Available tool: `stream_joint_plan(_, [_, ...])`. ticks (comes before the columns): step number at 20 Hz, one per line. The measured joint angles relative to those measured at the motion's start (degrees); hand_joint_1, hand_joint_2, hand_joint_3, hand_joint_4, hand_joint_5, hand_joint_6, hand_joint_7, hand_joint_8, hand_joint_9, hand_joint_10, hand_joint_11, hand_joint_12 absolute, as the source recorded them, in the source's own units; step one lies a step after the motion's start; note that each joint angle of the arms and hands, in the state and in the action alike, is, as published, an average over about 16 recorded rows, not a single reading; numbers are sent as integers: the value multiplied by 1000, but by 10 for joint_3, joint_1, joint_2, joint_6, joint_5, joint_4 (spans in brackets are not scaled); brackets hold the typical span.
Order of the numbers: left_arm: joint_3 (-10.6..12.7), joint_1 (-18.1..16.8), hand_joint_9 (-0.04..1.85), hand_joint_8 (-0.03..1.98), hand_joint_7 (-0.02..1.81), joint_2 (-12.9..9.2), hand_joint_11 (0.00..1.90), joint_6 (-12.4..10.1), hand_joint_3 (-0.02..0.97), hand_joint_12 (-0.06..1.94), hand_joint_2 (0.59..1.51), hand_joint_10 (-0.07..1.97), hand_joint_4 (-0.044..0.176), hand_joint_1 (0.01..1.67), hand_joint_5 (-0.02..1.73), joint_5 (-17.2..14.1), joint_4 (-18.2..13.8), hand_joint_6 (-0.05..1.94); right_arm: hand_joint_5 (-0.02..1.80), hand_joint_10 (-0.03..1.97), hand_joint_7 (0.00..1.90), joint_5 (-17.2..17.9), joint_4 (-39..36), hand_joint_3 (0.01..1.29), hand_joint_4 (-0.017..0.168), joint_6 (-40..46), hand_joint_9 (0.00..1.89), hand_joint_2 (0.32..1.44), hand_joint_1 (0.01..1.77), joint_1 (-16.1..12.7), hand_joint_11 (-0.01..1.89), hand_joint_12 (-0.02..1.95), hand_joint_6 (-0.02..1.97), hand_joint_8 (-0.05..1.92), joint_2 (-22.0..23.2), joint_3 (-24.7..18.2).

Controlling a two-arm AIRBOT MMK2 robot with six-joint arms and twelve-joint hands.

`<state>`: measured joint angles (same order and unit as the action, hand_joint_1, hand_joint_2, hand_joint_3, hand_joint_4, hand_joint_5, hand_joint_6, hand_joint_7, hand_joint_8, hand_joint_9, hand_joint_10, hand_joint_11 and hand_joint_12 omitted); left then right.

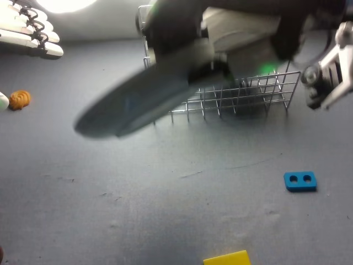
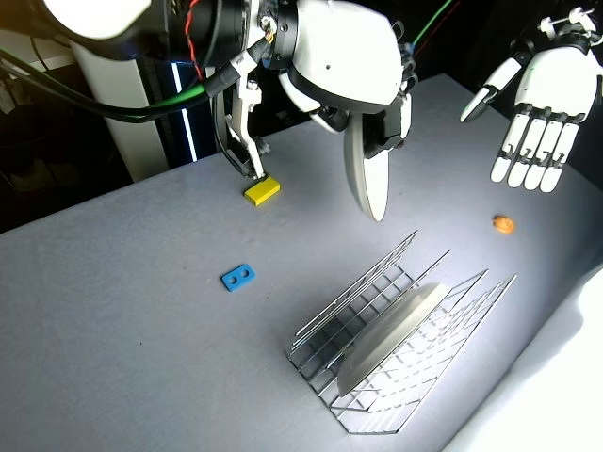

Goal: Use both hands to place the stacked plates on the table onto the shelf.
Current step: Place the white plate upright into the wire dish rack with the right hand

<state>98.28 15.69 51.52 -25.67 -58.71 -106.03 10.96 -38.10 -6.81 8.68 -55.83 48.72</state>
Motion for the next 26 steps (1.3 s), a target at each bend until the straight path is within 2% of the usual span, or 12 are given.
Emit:
stream_joint_plan(4, [1, 4, 33, 0, 60, 0, 20, 0, 14, 16, 1220, -1, 1, 21, 102, 4, -3, 14, 907, 933, 1108, -3, -95, 12, -8, 167, 1056, 992, 1374, -24, 935, 943, 921, 719, 4, 30])
stream_joint_plan(7, [2, 6, 33, 0, 61, 0, 18, 0, 14, 16, 1220, -1, 1, 21, 100, 7, -4, 13, 904, 943, 1110, -12, -112, 12, -8, 228, 1056, 992, 1377, -37, 929, 953, 920, 717, 4, 50])
stream_joint_plan(14, [3, 10, 38, 0, 65, 0, 18, 0, 14, 16, 1220, -1, 1, 21, 98, 8, -9, 14, 904, 941, 1099, -50, -111, 12, -8, 278, 1061, 993, 1382, -46, 925, 961, 920, 721, -1, 88])
stream_joint_plan(26, [2, 10, 45, 0, 72, 0, 20, 0, 14, 15, 1219, 0, 1, 21, 100, 8, -14, 14, 889, 963, 1088, -114, -105, 12, -8, 324, 1050, 994, 1383, -24, 917, 968, 919, 740, -45, 149])
